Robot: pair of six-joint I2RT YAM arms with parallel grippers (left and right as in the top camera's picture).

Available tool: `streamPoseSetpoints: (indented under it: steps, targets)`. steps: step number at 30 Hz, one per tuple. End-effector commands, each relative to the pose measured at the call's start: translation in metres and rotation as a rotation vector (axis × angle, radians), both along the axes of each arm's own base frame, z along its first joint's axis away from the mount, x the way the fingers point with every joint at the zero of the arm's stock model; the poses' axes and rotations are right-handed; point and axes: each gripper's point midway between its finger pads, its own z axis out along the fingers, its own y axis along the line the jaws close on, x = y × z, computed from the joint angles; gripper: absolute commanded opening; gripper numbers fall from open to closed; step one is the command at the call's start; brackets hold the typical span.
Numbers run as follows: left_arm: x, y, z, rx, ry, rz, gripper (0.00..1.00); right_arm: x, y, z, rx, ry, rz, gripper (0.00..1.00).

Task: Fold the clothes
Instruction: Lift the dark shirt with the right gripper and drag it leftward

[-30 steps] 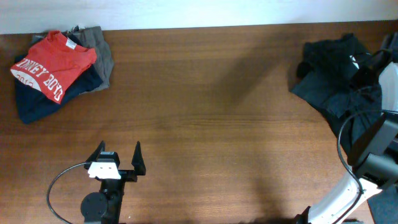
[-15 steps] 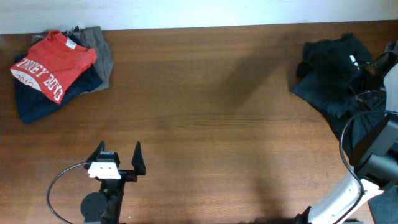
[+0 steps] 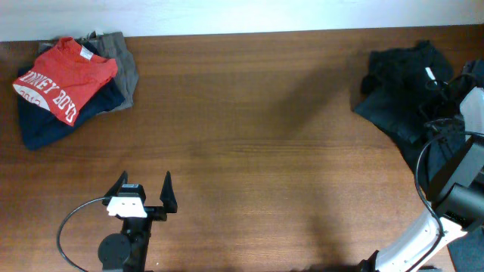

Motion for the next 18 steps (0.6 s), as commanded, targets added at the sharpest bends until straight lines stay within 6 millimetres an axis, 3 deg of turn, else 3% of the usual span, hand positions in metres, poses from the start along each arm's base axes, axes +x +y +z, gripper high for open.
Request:
streamPoseSetpoints:
  steps: [1, 4, 9, 12, 13, 16, 18]
  targets:
    - [0.0, 0.002, -0.002, -0.001, 0.001, 0.011, 0.99, -0.005, -0.002, -0.012, -0.003, 0.002, -0.016, 0.63]
    - [0.0, 0.002, -0.002, -0.002, 0.001, 0.011, 0.99, -0.001, 0.001, -0.021, 0.005, -0.025, -0.009, 0.62]
    - [0.0, 0.002, -0.002, -0.002, 0.001, 0.011, 0.99, 0.007, 0.002, -0.021, 0.017, -0.063, -0.001, 0.42]
    - [0.0, 0.002, -0.002, -0.001, 0.002, 0.011, 0.99, 0.008, 0.0, -0.018, 0.009, -0.073, -0.002, 0.4]
    - [0.0, 0.002, -0.002, -0.002, 0.002, 0.011, 0.99, 0.009, 0.0, -0.015, 0.003, -0.079, -0.002, 0.35]
    - [0.0, 0.002, -0.002, -0.002, 0.002, 0.011, 0.99, 0.013, -0.002, -0.007, -0.007, -0.101, 0.003, 0.08]
    - [0.0, 0.002, -0.002, -0.002, 0.002, 0.011, 0.99, 0.013, -0.002, -0.006, -0.008, -0.101, 0.003, 0.04]
